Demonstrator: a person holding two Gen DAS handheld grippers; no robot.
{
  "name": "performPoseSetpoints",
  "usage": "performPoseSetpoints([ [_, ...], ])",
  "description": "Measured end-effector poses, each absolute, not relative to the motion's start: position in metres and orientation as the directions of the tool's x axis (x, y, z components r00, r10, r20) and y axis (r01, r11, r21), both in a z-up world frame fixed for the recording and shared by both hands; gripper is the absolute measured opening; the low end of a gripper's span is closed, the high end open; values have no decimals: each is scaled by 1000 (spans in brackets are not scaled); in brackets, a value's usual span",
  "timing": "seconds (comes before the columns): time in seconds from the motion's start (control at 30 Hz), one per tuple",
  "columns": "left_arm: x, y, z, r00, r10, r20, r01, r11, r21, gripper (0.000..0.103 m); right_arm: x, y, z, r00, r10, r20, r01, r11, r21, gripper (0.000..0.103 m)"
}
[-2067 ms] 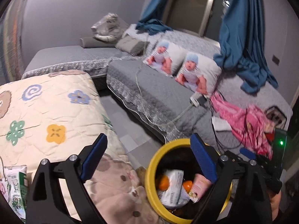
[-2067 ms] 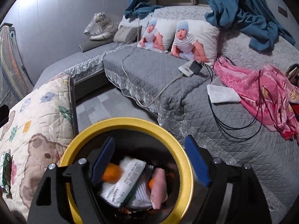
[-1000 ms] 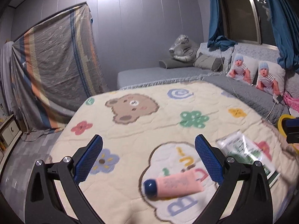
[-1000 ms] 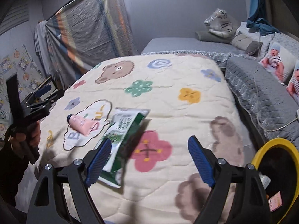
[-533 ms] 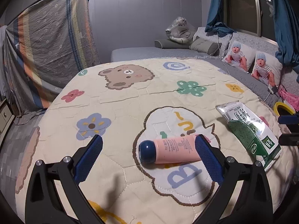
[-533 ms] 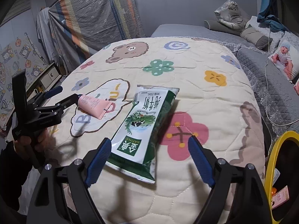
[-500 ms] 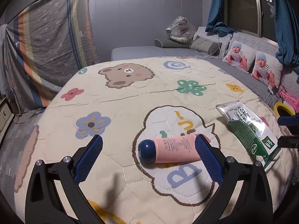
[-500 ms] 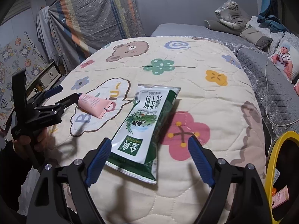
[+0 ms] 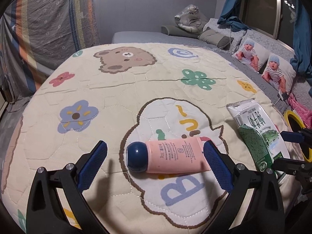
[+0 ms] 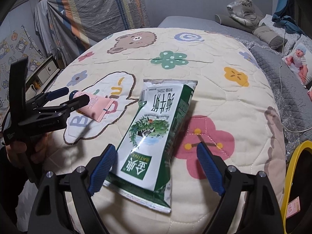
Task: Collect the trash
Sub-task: 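Grasp the pink tube with the left tool while the right tool grasps the green milk carton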
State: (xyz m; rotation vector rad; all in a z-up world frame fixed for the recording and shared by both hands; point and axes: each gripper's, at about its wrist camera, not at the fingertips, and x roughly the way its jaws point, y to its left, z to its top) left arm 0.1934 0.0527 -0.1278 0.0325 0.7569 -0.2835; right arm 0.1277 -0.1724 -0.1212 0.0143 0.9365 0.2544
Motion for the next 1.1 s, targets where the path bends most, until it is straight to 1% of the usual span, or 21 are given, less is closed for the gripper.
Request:
performPoseSetpoints([
  [0.07,195,55,-130,682,-247,-688,255,962,-93,94,129,-171,-119,571,211,-793,-215,971,103,86],
  [0.27,202,57,-138,662,-233,-713,217,969,-115,94,141,-173,-125,571,186,-800,-189,978,92,87],
  [0.33,203,57,-140,655,-233,-719,211,970,-121,94,145,-176,-125,582,160,-797,-163,983,79,91],
  [0.37,203,57,-141,654,-229,-721,209,971,-119,94,146,-176,-125,583,157,-797,-164,984,73,92],
  [0.57,209,54,-141,647,-219,-731,186,974,-127,94,158,-177,-126,594,117,-796,-140,989,41,92],
  [0.7,213,51,-143,640,-212,-739,180,976,-124,94,168,-178,-132,574,98,-813,-126,992,31,93],
  [0.8,215,50,-144,638,-209,-741,171,977,-128,94,176,-181,-138,549,122,-827,-128,990,61,93],
  [0.87,216,50,-144,641,-206,-740,164,978,-131,94,179,-182,-140,543,135,-829,-131,989,75,88],
  [0.93,217,52,-144,641,-210,-738,159,977,-140,92,183,-182,-141,535,150,-831,-137,986,90,77],
  [0.97,218,53,-144,640,-214,-738,155,977,-149,89,186,-181,-142,529,151,-835,-147,985,86,75],
  [1.03,220,54,-144,641,-224,-734,149,974,-168,76,188,-181,-142,529,156,-834,-150,985,89,58],
  [1.07,221,54,-143,643,-222,-733,143,975,-170,72,192,-180,-142,531,152,-834,-158,984,79,56],
  [1.1,223,54,-143,645,-222,-732,138,975,-174,63,194,-179,-141,531,152,-834,-165,984,75,56],
])
